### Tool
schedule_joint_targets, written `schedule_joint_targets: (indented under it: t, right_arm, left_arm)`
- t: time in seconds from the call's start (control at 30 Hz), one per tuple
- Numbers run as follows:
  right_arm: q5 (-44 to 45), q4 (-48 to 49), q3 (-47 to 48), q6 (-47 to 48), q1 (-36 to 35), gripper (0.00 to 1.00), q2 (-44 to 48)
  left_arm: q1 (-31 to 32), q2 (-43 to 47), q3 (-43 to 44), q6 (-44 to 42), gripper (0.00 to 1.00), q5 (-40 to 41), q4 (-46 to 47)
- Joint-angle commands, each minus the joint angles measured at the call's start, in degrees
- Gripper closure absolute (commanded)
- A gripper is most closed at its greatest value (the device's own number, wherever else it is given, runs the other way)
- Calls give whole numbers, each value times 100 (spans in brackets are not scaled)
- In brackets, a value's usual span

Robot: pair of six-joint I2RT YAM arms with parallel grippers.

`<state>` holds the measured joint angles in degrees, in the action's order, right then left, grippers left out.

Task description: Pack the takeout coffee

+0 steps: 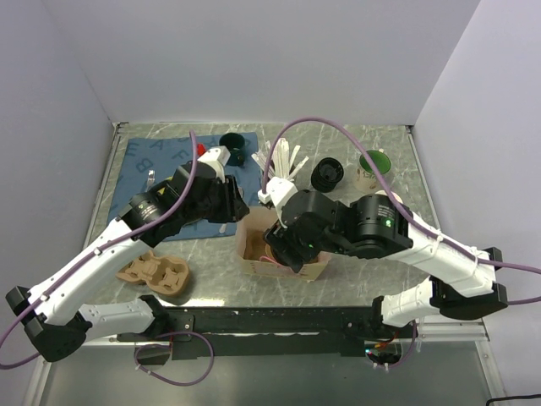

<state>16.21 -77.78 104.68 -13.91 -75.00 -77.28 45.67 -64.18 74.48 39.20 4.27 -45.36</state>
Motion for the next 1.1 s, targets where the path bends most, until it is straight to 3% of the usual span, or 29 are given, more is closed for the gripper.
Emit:
schedule_joint_targets:
  t: [0.0,0.17,0.33,0.5,0.8,0.9,1.07]
  right_arm:
    - [374,-484,298,-296,-102,38,-16]
    - [427,-501,281,-349,-120,38,-16]
    - [462,-493,254,-419,-190,39,-51]
    - [532,-475,88,-568,-313,39,-7]
    - [717,-598,149,-797,-647,40,-121]
    - [857,-651,149,-824,-787,40,-183]
    - [1506,-660,17,-640,-849,40,-148]
  left_arm:
    - [-14,196,199,-158,53,-58,-156]
    - [-14,292,146,-220,48,-269,-333]
    - [-14,494,-108,-132,51,-375,-192]
    - [-14,504,-188,-185,64,-462,45]
    - [-14,652,-398,-334,79,-796,203]
    - [-14,862,-627,-501,98,-1024,527]
    - [-14,1337,-1293,-1010,99,-1587,1371]
